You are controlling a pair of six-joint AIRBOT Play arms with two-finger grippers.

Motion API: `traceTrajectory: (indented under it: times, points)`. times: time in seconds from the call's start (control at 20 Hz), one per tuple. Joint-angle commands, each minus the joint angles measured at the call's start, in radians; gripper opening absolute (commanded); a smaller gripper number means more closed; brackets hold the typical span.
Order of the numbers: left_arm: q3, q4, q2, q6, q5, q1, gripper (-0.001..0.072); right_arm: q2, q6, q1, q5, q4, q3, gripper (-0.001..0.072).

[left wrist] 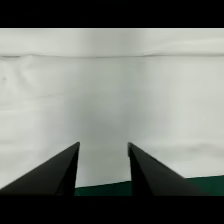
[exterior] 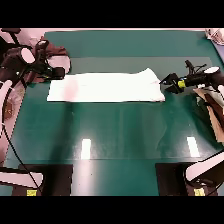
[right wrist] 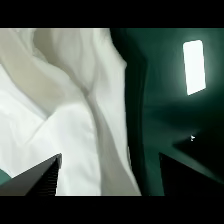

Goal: Fold the shirts.

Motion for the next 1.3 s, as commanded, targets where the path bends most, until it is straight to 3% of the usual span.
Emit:
traceTrajectory:
  times: [0.0,0.3,0.4,0.55,0.65,0.8,0.9,1.05,1.2,1.25]
  points:
    - [0.001,-0.004,-0.018,0.011,-0.011,-0.049,0.0386,-0.042,-0.084,0.022,-0.058,0.165,-0.038,0.0717]
    - [0.001,-0.012,-0.084,0.012,-0.007,-0.129,0.0386,-0.094,-0.125,0.135,-0.180,0.270,-0.038,0.0702]
    - [0.001,-0.012,-0.098,0.011,-0.006,-0.145,0.0386,-0.094,-0.125,0.161,-0.213,0.270,-0.038,0.0476]
    - [0.001,-0.011,-0.103,-0.002,0.000,-0.146,0.0358,-0.082,-0.125,0.183,-0.207,0.262,-0.038,0.0013]
    - [0.001,-0.011,-0.103,-0.002,-0.016,-0.146,0.0357,-0.042,-0.100,0.190,-0.163,0.224,-0.038,0.0015]
    - [0.001,-0.054,-0.102,-0.006,-0.039,-0.147,0.0356,0.066,0.040,0.176,-0.065,0.046,-0.038,0.0013]
    - [0.001,-0.146,-0.103,0.032,0.006,-0.163,0.0159,0.140,0.065,0.154,-0.016,0.037,-0.038,0.0013]
    - [0.002,-0.158,-0.131,0.047,0.132,-0.240,0.0160,0.229,0.100,0.151,-0.012,0.060,-0.029,0.0013]
    - [0.003,-0.161,-0.172,0.046,0.264,-0.330,0.0157,0.235,0.178,0.186,0.109,0.050,0.087,0.0013]
    - [0.004,-0.162,-0.177,0.046,0.305,-0.359,0.0071,0.235,0.206,0.199,0.136,0.050,0.132,0.0014]
